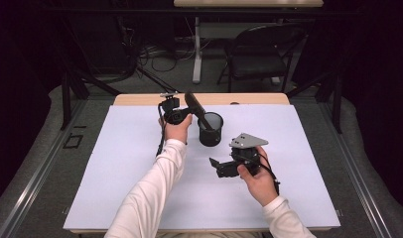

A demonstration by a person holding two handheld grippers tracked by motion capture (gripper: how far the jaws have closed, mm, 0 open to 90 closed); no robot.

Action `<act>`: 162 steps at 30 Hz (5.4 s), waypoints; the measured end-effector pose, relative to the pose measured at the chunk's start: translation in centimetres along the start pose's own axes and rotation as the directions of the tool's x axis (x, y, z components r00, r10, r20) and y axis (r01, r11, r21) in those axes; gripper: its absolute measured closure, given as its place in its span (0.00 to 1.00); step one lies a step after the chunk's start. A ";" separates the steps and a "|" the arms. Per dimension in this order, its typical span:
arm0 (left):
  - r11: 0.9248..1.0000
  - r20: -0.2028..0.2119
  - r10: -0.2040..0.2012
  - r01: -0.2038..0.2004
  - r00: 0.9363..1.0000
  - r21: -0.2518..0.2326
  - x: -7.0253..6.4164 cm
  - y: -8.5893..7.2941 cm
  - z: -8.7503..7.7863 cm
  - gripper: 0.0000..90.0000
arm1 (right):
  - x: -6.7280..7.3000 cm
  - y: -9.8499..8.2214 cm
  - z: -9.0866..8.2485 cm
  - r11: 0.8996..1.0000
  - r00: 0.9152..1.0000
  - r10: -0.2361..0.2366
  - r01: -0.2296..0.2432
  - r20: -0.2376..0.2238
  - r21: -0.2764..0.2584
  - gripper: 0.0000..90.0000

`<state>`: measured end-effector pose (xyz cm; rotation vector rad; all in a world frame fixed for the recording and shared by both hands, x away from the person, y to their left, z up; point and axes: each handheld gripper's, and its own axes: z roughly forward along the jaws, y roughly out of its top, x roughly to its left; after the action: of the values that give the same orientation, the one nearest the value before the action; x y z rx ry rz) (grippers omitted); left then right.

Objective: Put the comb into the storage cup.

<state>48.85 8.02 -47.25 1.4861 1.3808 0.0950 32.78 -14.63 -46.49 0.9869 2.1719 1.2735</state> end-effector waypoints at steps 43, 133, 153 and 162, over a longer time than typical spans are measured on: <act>0.999 -0.011 -0.015 0.015 1.000 -0.045 0.3 0.1 -0.5 0.61 | 0.0 0.0 0.1 1.000 1.000 0.000 0.000 0.002 -0.001 0.01; 0.909 0.065 0.410 -0.413 0.910 0.051 -2.0 2.1 -9.9 0.05 | -0.3 0.0 -0.1 1.000 1.000 0.008 -0.008 0.020 -0.001 0.01; 0.840 0.123 0.517 -0.530 0.847 0.118 -2.9 1.6 -12.1 0.00 | -0.4 0.0 -0.3 1.000 1.000 0.011 -0.011 0.020 -0.006 0.01; 0.832 0.151 0.527 -0.544 0.836 0.110 -2.5 0.8 -13.9 0.00 | -0.5 0.1 -0.3 1.000 1.000 0.008 -0.008 0.022 -0.009 0.01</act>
<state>39.40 14.74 -39.16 1.9464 0.8553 0.2620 32.89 -15.16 -46.24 1.0021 2.1463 1.2693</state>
